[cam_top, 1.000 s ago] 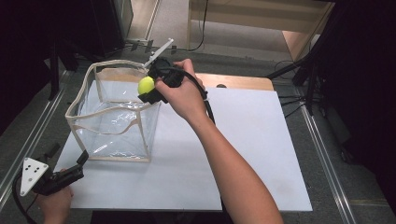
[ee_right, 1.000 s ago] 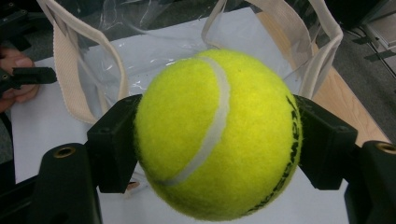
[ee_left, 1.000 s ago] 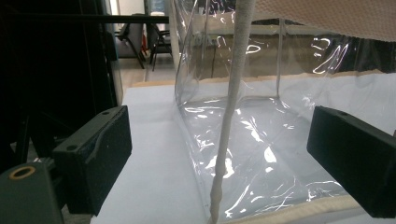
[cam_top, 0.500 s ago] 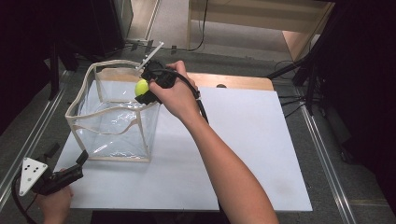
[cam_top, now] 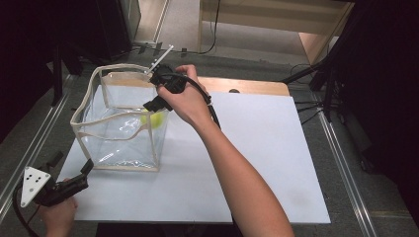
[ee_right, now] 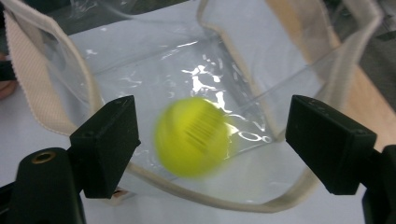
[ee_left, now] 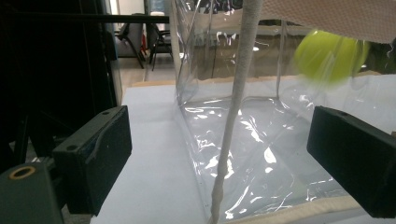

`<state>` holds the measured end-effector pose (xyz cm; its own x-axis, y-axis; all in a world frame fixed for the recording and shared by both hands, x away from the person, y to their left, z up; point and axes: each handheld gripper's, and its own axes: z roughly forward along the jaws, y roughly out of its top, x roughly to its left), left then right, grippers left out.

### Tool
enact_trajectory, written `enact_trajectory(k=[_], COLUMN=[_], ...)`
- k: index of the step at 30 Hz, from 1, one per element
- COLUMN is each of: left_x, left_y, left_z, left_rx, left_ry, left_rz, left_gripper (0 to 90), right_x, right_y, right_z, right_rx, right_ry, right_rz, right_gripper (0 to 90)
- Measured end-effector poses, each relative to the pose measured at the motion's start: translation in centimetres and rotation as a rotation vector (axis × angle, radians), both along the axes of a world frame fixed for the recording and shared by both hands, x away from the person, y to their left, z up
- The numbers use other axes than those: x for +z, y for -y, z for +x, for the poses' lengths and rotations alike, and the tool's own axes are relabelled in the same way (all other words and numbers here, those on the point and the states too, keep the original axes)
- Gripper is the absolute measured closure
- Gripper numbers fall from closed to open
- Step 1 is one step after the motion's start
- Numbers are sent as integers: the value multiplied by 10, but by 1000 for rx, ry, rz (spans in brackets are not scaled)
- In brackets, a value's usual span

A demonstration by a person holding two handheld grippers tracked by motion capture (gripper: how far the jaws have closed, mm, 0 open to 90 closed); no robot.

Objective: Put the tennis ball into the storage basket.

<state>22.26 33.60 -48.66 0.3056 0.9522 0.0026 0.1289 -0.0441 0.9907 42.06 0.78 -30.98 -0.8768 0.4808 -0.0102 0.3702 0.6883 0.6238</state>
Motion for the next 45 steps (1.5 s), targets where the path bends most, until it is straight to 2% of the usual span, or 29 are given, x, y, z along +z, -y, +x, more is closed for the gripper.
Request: enact_trajectory(k=[2,3,10,13,20,33,38,42,45], left_x=[0,0,0,0,0,0,0,0,0], left_y=[0,0,0,0,0,0,0,0,0], left_z=[0,0,0,0,0,0,0,0,0], left_rx=[0,0,-1,0,-2,0,0,1,2], left_ry=[0,0,1,0,1,-2,1,-4,-3], left_rz=[0,0,-1,1,-2,7,3,11,10], left_gripper=[69,69,69,69,69,69,69,69,69], right_x=[2,3,8,8,3,-30,-36,-44,-51], right_y=[4,5,14,17,25,44,48,52,53], right_z=[0,-2,-11,-16,-26,-51,-57,-65,-71], right_rx=[12,-7,-27,-31,-46,-79,-89,-94,-98], right_ry=[3,7,41,47,45,62,67,77,89], right_rz=[14,19,27,26,31,50,61,95,86], right_gripper=[100,100,88,0,0,0,0,0,0])
